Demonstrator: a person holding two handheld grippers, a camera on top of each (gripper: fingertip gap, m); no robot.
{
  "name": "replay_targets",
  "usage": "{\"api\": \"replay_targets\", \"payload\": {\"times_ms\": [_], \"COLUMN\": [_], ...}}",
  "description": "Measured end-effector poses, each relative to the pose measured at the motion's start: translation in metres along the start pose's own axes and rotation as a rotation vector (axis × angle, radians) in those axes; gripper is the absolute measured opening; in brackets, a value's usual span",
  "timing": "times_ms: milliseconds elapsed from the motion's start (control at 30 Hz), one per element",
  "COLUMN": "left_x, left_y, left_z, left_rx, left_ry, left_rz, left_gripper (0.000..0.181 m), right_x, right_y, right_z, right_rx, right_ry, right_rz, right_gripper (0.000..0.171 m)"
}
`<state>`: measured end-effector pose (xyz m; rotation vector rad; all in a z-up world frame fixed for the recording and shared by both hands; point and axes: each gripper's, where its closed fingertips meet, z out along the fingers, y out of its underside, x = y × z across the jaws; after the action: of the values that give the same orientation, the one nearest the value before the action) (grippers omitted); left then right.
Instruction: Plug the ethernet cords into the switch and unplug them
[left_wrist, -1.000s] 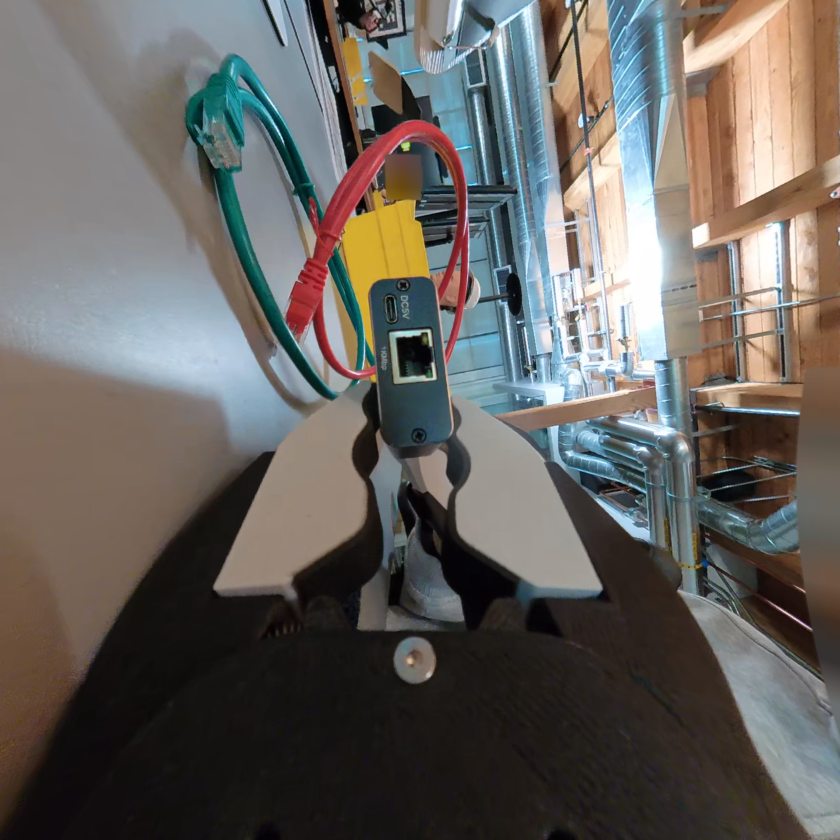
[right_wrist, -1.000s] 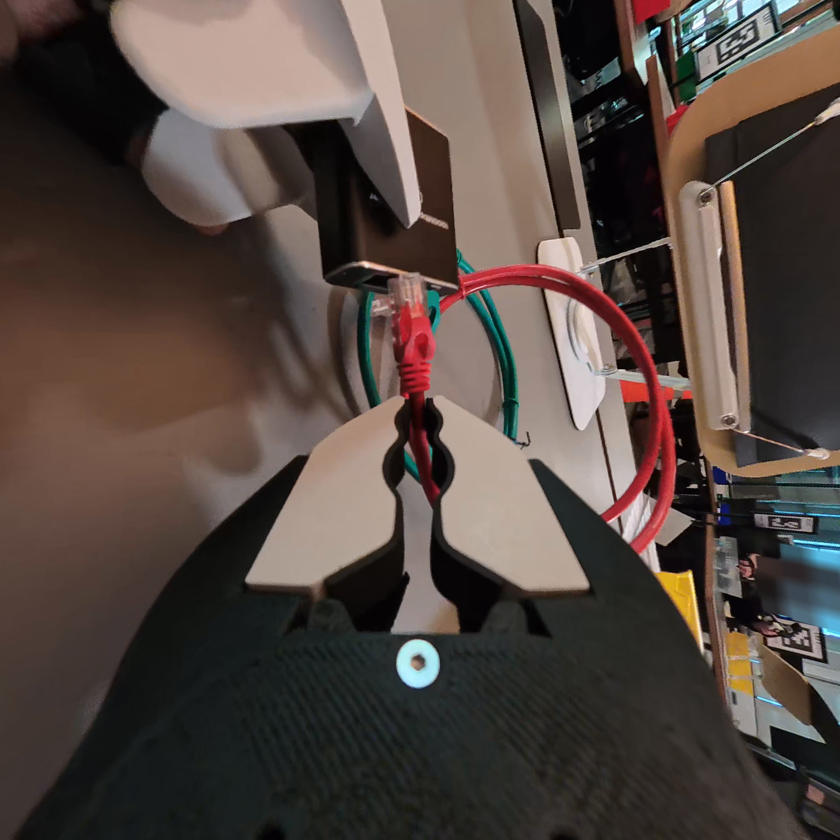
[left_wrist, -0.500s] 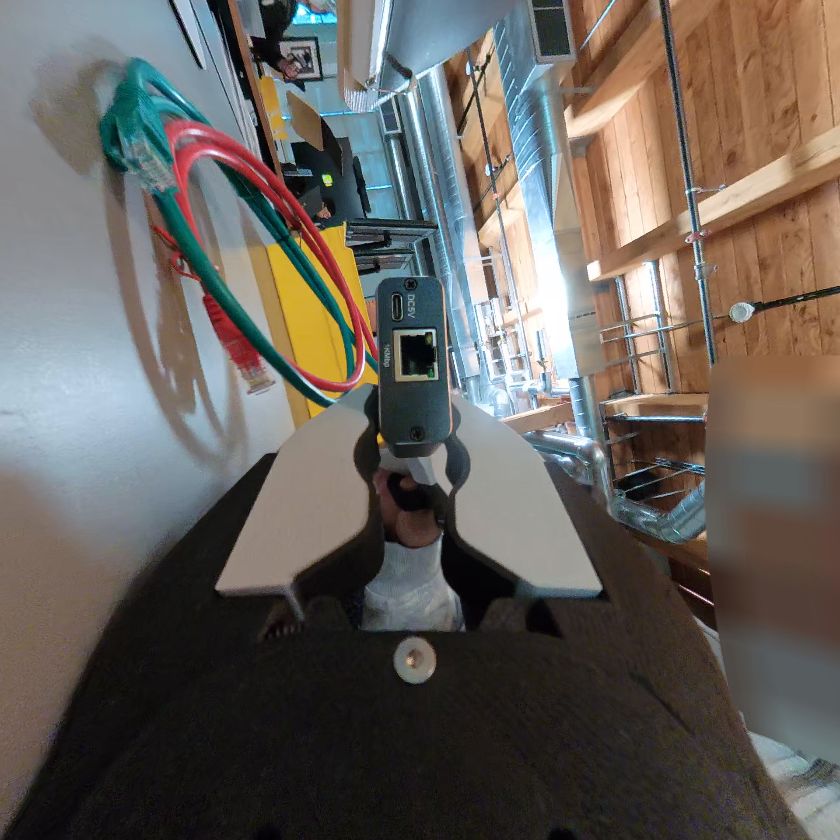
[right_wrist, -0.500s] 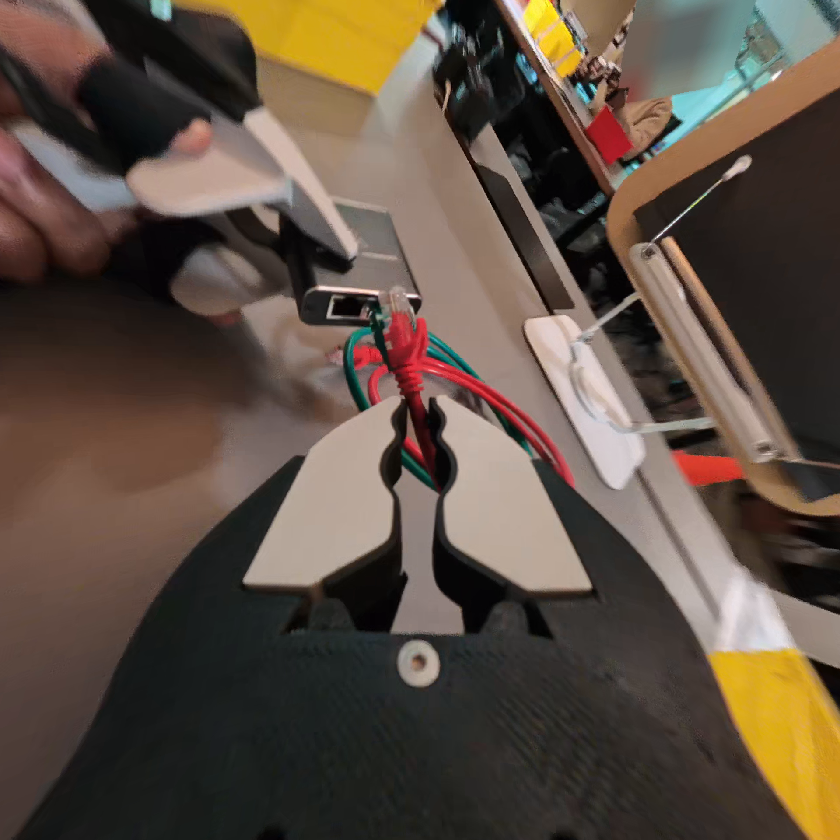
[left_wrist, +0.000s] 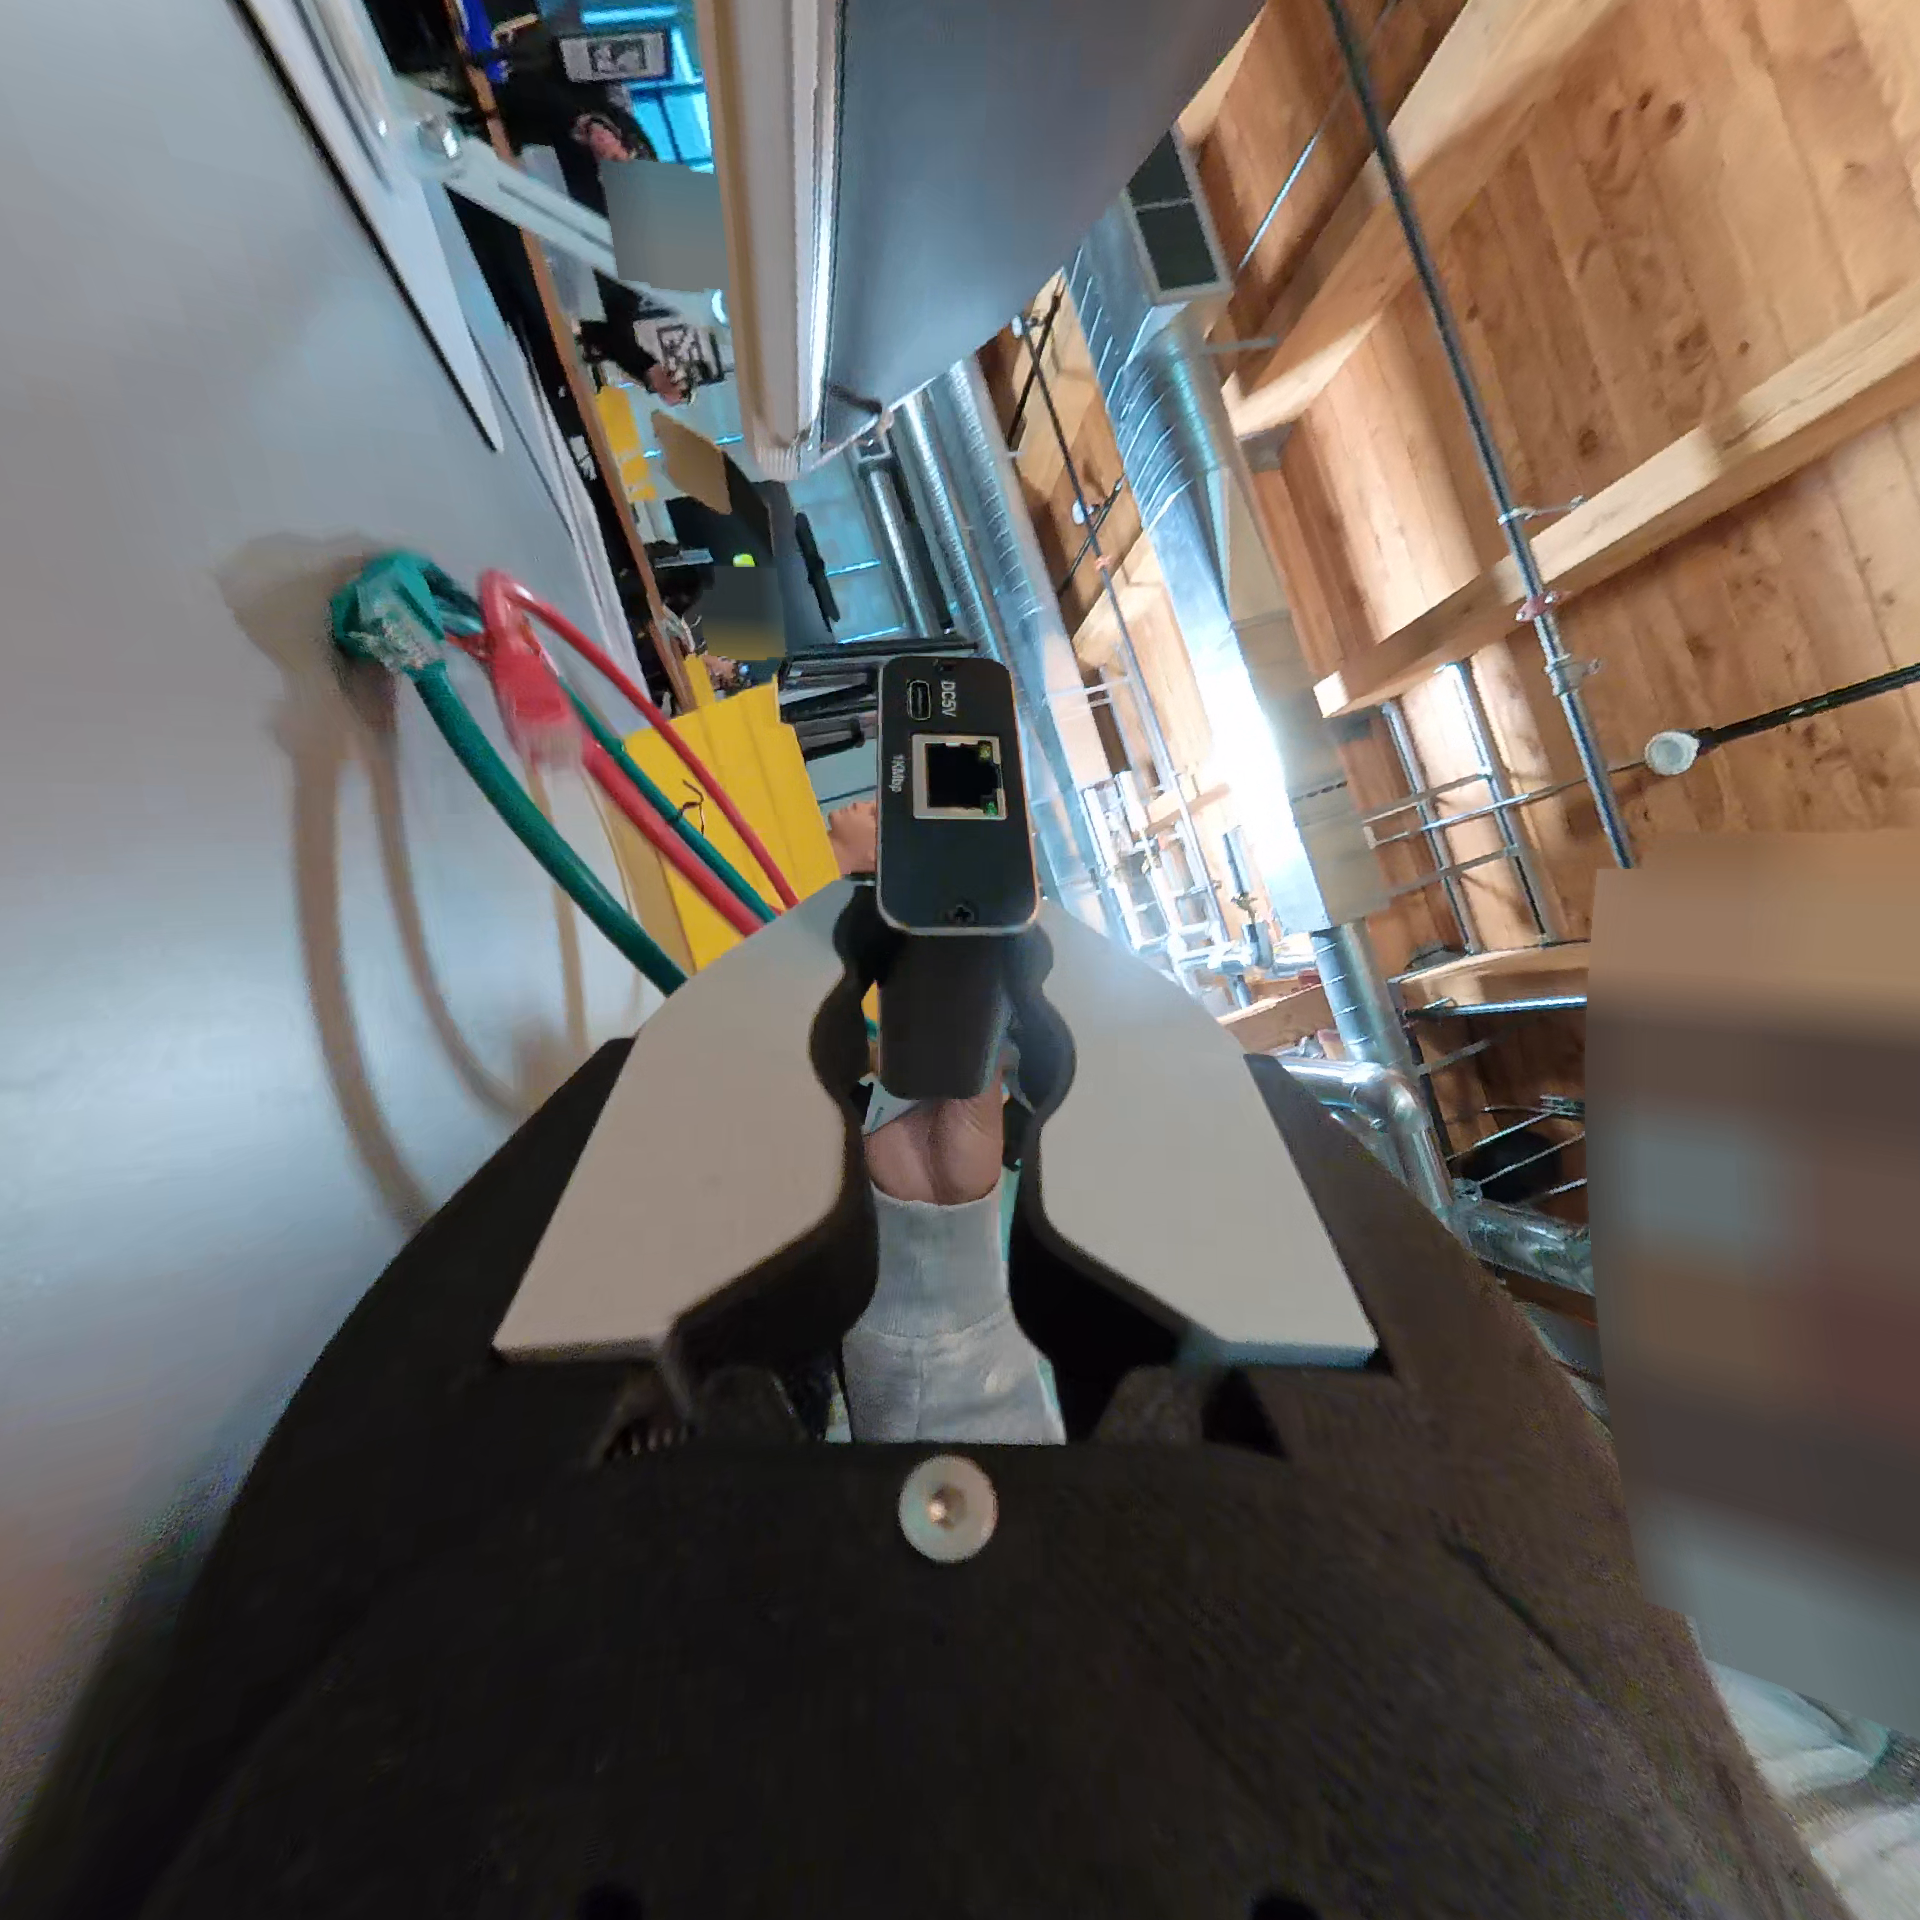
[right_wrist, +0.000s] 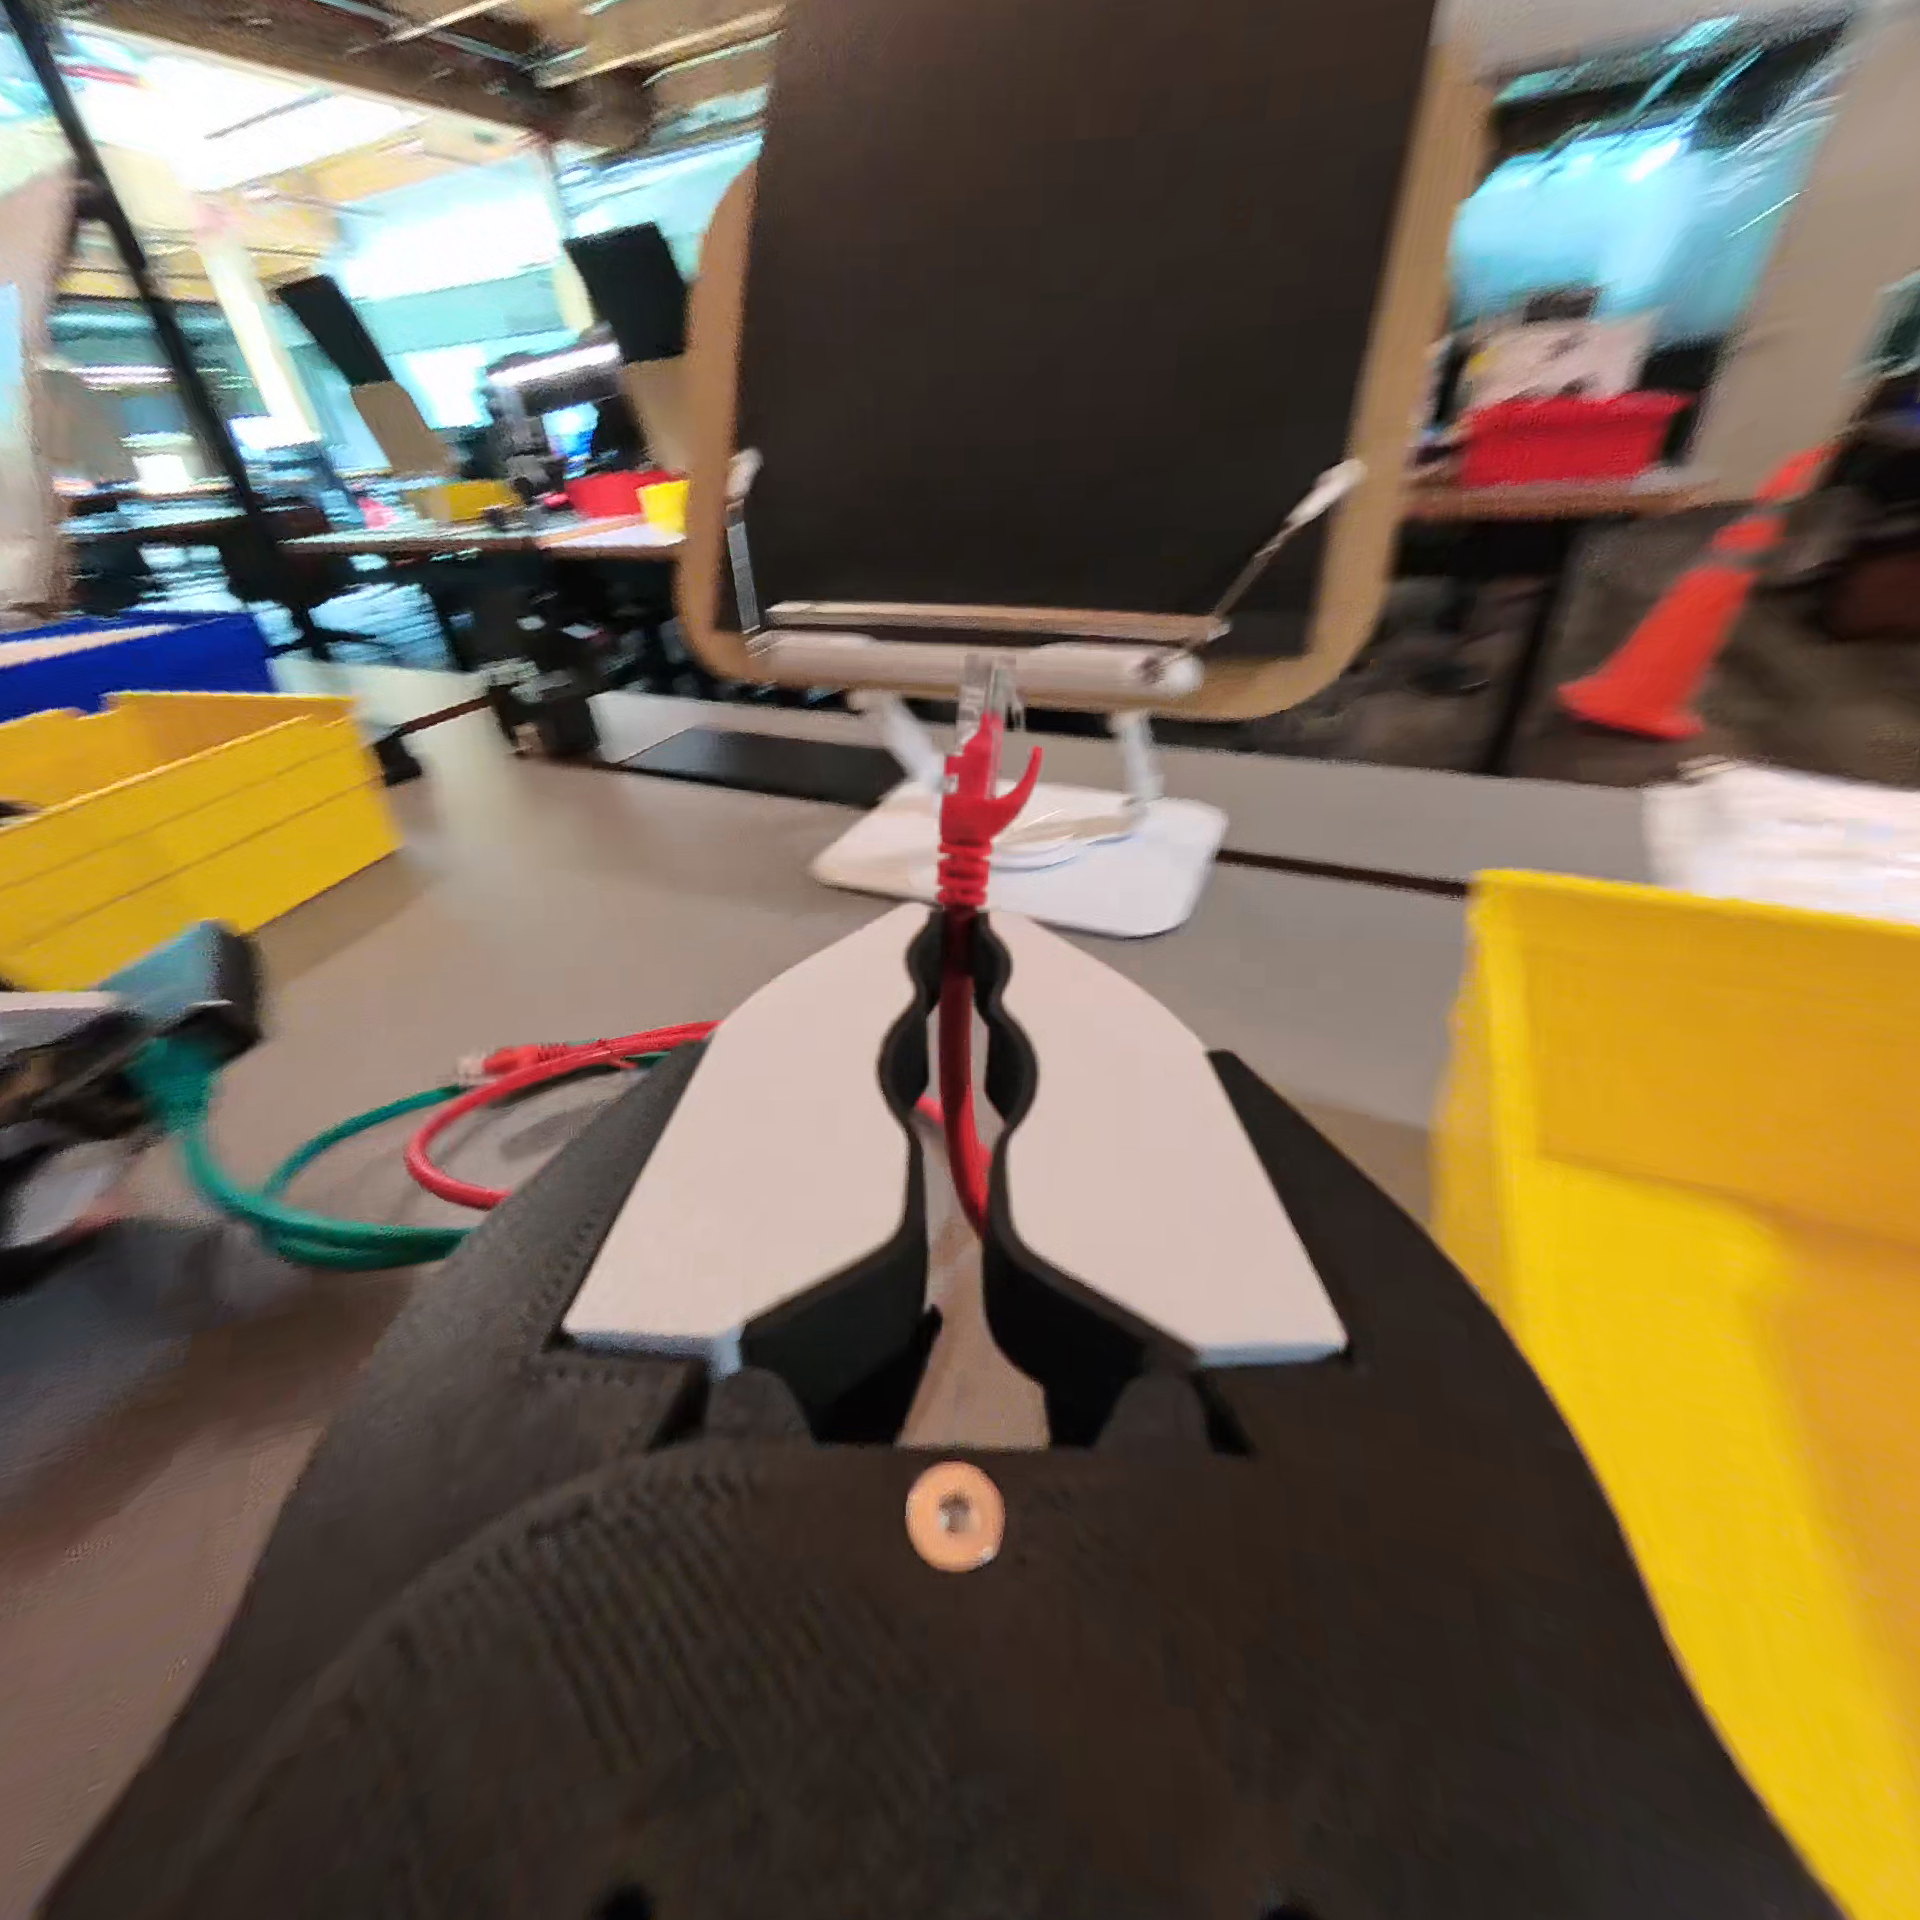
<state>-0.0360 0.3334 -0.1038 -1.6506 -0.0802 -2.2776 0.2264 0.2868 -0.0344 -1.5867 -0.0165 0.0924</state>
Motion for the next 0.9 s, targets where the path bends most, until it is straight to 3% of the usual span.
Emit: {"api": "replay_targets", "payload": {"times_ms": [200, 333, 467, 633, 800, 900], "left_x": [0.014, 0.011, -0.013, -0.006, -0.006, -0.008], "left_y": [-0.006, -0.008, -0.024, -0.043, -0.049, -0.043], "left_z": [-0.003, -0.003, -0.018, -0.03, -0.033, -0.028], "left_rx": [-0.071, -0.06, 0.002, 0.126, 0.154, 0.136], "left_ry": [0.086, -0.002, -0.243, -0.247, -0.255, -0.229], "left_rz": [-0.018, 0.094, 0.24, 0.268, 0.285, 0.242], "left_gripper": [0.025, 0.025, 0.025, 0.025, 0.024, 0.025], "right_x": [0.008, -0.005, -0.016, -0.025, -0.018, -0.028], "right_y": [-0.001, -0.009, -0.037, -0.051, -0.096, -0.103], "right_z": [-0.005, -0.007, -0.021, -0.031, -0.056, -0.056], "right_rx": [0.004, 0.038, 0.138, 0.191, 0.291, 0.22], "right_ry": [0.052, 0.033, 0.003, 0.036, 0.103, 0.018], "right_rz": [-0.105, -0.154, -0.144, -0.25, -0.33, -0.354], "right_gripper": [0.005, 0.005, 0.005, 0.005, 0.005, 0.005]}}
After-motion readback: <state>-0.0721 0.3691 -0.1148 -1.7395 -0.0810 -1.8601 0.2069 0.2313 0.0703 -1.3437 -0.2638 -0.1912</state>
